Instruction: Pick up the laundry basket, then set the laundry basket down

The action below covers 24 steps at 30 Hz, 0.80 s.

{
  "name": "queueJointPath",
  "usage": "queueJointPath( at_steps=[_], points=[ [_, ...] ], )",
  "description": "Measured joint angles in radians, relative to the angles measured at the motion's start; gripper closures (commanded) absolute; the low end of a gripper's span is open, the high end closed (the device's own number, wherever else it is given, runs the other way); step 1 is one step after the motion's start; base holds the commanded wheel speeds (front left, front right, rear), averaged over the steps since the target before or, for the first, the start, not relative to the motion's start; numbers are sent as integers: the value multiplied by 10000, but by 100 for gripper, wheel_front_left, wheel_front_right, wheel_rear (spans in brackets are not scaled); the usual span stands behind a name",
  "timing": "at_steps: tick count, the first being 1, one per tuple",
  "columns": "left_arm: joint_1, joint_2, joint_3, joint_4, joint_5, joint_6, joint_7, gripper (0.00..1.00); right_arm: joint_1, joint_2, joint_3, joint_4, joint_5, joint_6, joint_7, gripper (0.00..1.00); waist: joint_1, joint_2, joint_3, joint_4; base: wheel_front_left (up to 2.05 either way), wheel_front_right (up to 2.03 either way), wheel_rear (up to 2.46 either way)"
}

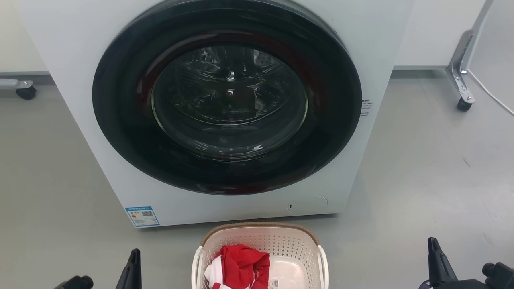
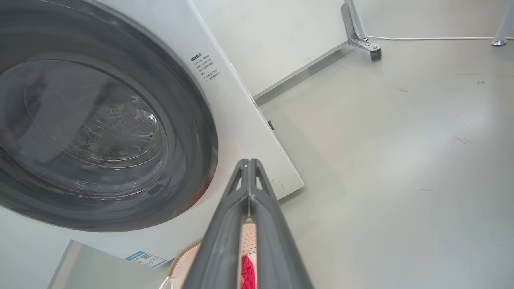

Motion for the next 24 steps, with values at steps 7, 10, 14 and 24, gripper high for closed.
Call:
queueJointPath(
  at_steps=[7, 10, 14, 24],
  points=[
    [-156, -67, 253, 157, -970, -213, 219, 100, -203, 86, -263, 81, 972, 176, 267, 100, 0, 0, 22, 1, 0, 0, 0],
    [-282, -123, 349, 215, -1269, -299, 309, 100, -207, 130, -378, 134, 1425, 236, 368, 100, 0, 0, 32, 1, 0, 0, 0],
    [-362, -174, 537, 320, -1910, -393, 483, 100, -335, 236, -562, 249, 2119, 355, 543, 100, 0, 0, 48, 1, 0, 0, 0],
    [-650, -295, 871, 539, -3179, -658, 780, 100, -523, 368, -941, 376, 3505, 621, 934, 100, 0, 0, 80, 2, 0, 0, 0]
  ],
)
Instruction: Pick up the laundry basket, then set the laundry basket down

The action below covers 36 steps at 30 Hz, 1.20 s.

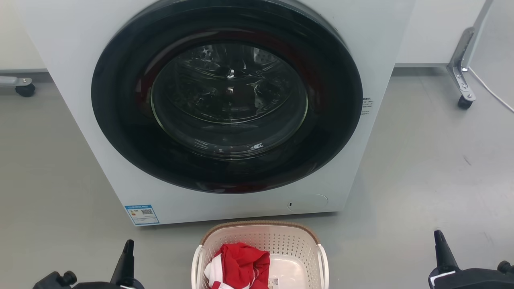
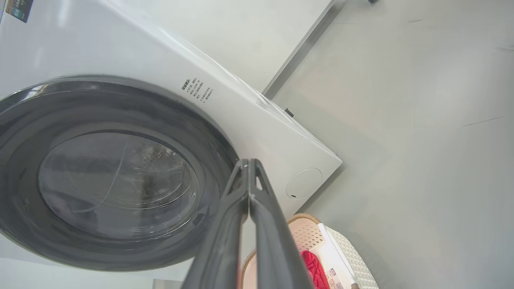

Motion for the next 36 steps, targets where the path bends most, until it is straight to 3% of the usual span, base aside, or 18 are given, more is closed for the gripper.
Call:
queueJointPath(
  at_steps=[36],
  points=[
    [-920, -430, 1195, 732, -4617, -940, 1085, 100, -724, 508, -1333, 571, 5037, 917, 1283, 100, 0, 0, 115, 3, 0, 0, 0]
  ],
)
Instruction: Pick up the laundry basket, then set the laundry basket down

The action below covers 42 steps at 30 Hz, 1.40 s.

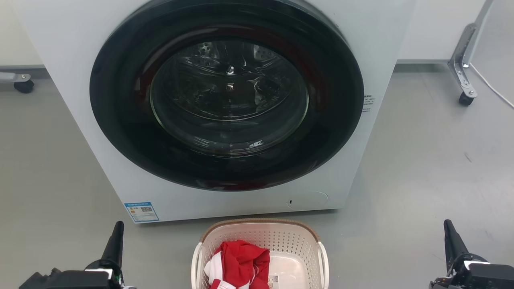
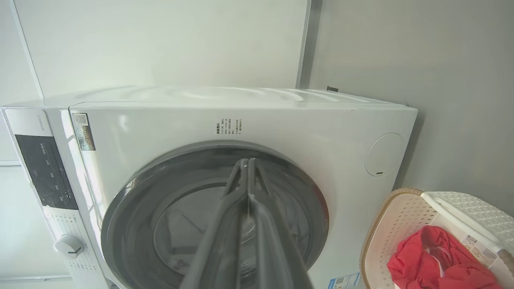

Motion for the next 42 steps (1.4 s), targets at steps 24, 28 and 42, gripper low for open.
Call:
queueJointPath(
  at_steps=[24, 28, 42],
  points=[
    [-145, -65, 115, 79, -531, -104, 119, 100, -161, 59, -138, 50, 541, 100, 157, 100, 0, 0, 11, 1, 0, 0, 0],
    [-145, -65, 115, 79, -531, -104, 119, 100, -161, 59, -136, 50, 541, 100, 157, 100, 0, 0, 10, 1, 0, 0, 0],
    [-145, -65, 115, 84, -531, -104, 119, 100, -161, 59, -136, 50, 541, 102, 157, 100, 0, 0, 10, 1, 0, 0, 0]
  ],
)
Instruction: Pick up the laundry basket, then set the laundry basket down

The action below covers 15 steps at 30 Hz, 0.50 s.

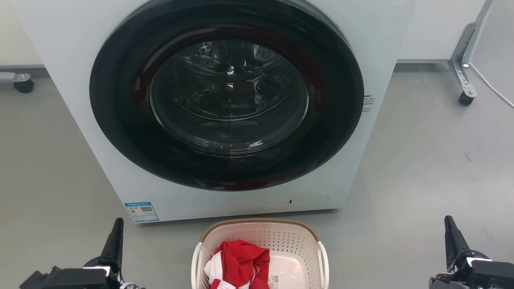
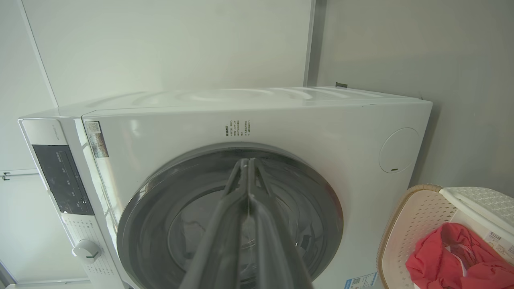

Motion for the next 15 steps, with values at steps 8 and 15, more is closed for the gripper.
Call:
queueJointPath(
  at_steps=[8, 15],
  points=[
    [0, 0, -2, 6, 0, 0, 0, 100, 0, 0, 0, 0, 0, 0, 0, 100, 0, 0, 0, 0, 0, 0, 0],
    [0, 0, -2, 8, 0, 0, 0, 100, 0, 0, 0, 0, 0, -2, 0, 100, 0, 0, 0, 0, 0, 0, 0]
  ],
)
